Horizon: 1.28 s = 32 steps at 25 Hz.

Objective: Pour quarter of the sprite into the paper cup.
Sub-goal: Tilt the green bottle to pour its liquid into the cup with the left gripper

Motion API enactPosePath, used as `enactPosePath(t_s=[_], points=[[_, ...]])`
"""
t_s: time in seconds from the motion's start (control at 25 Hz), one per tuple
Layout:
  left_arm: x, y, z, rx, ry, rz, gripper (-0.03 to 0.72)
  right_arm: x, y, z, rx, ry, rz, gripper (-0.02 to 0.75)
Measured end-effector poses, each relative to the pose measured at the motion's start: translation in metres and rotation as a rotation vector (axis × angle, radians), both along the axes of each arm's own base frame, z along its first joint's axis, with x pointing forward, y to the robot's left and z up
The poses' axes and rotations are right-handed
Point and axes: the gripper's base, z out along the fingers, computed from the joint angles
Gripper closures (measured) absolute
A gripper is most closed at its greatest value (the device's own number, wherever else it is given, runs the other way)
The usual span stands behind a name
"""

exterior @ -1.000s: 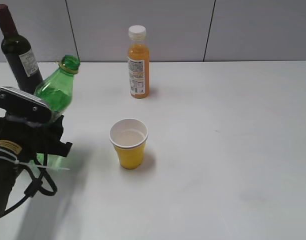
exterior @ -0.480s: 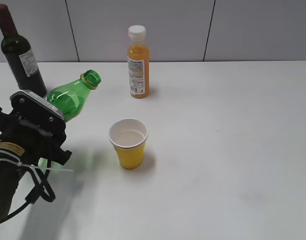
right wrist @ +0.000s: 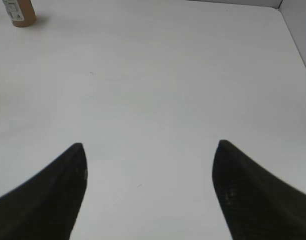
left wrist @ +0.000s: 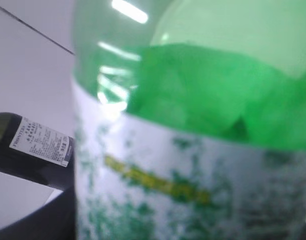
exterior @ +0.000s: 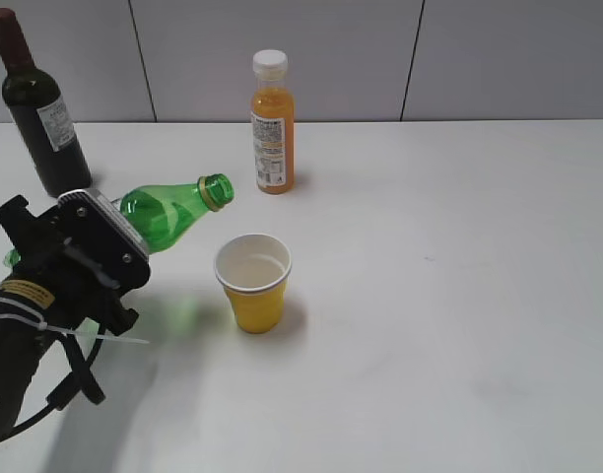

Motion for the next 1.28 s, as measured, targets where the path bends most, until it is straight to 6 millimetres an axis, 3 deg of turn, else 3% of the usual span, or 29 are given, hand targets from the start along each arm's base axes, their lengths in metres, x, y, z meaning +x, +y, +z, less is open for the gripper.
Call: enactPosePath(t_s=[1.28], points=[[0.01, -0.002, 0.006, 0.351, -0.012, -0.039, 0.232, 0.0, 0.0, 0.0, 0.0, 0.0, 0.0, 0.146]])
